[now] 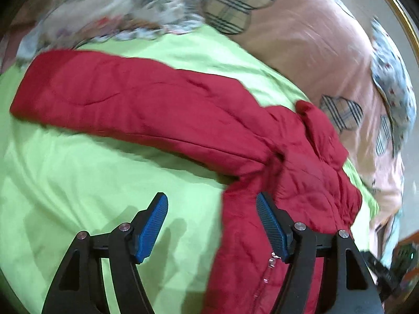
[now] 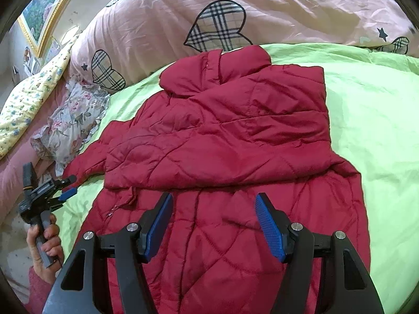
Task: Fold large clothes
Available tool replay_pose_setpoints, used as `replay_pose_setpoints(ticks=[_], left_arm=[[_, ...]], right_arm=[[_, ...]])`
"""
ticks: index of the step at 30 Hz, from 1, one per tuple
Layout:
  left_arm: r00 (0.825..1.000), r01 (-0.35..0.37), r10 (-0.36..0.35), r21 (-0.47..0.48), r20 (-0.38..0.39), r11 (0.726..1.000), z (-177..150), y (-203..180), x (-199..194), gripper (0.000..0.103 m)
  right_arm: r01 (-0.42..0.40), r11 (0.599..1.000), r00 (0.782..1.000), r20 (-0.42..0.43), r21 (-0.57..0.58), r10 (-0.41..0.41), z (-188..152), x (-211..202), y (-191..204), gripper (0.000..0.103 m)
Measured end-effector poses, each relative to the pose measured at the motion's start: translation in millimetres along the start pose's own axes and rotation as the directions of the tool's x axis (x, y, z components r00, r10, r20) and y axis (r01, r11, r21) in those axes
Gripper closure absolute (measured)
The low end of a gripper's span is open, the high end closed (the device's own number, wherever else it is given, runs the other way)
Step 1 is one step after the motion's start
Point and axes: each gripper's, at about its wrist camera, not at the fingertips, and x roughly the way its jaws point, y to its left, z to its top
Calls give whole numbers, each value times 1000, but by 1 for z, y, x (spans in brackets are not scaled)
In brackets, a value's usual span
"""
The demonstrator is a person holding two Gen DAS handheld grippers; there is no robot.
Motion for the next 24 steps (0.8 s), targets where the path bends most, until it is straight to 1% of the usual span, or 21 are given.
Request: replay_pose_setpoints(ticks=[4,7,11,13,15,20,21,23,24], left_arm=[[999,-34,36,-76,23,997,5,29,-2,33],[998,-58,63,-148,30,987,10,50,2,33],[992,-99,115,-240,53,966,19,77,5,33],[989,-109,134,-294,65,950,26,93,7,33],[989,-92,127,-346,79,934,31,104,13,33],[986,-61,119,-420,113,905,48,126,29,33],[986,-44,110,-433,128,900,50,130,32,33],[983,-46,118,-436,140,899,56,128,34,37],[982,-48,123,-433,146,900,58,128,33,41]], right_arm=[[-9,1000,1000,5,-12,9,-3,-7,7,35],[-19,1000,1000,4,-16,19,-5,-11,11,35],[-29,999,1000,7,-24,29,-9,-16,16,34],[-36,999,999,10,-26,36,-10,-19,18,34],[-40,999,999,15,-27,41,-12,-23,20,34],[-50,998,998,21,-28,51,-17,-27,23,34],[-52,998,998,22,-28,52,-17,-28,23,34],[-49,998,999,23,-29,49,-18,-29,23,34],[-47,998,999,23,-28,48,-18,-29,23,34]])
